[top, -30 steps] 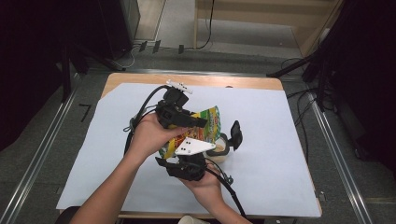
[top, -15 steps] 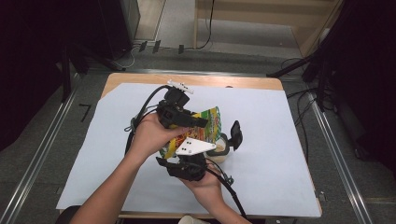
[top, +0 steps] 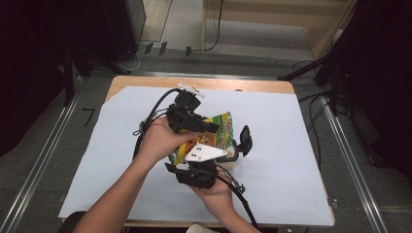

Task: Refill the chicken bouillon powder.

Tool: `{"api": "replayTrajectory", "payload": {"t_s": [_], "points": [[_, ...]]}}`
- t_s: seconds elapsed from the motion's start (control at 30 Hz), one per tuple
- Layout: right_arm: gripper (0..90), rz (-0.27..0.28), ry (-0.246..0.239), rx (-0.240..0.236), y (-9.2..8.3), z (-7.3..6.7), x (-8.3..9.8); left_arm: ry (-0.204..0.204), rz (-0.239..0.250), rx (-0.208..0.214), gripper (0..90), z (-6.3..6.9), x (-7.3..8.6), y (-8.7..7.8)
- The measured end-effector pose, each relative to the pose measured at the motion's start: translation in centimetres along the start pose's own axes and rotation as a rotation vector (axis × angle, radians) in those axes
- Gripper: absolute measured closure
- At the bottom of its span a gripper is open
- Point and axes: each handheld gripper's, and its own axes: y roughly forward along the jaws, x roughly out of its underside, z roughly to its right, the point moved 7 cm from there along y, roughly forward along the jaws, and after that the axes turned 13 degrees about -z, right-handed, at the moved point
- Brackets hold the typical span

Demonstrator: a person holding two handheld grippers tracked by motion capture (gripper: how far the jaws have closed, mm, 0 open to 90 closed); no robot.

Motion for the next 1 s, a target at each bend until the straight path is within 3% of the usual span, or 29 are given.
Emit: {"api": "replayTrajectory", "payload": {"t_s": [0.6, 1.0], "points": [[64.7, -0.005, -0.013, 0.026, -0.34, 0.04, 0.03, -0.027, -0.003, 0.032, 70.5, -0.15, -0.26, 0.15], [64.8, -0.011, -0.015, 0.029, -0.28, 0.08, 0.03, -0.023, -0.004, 0.025, 70.5, -0.2, -0.24, 0.21]]}}
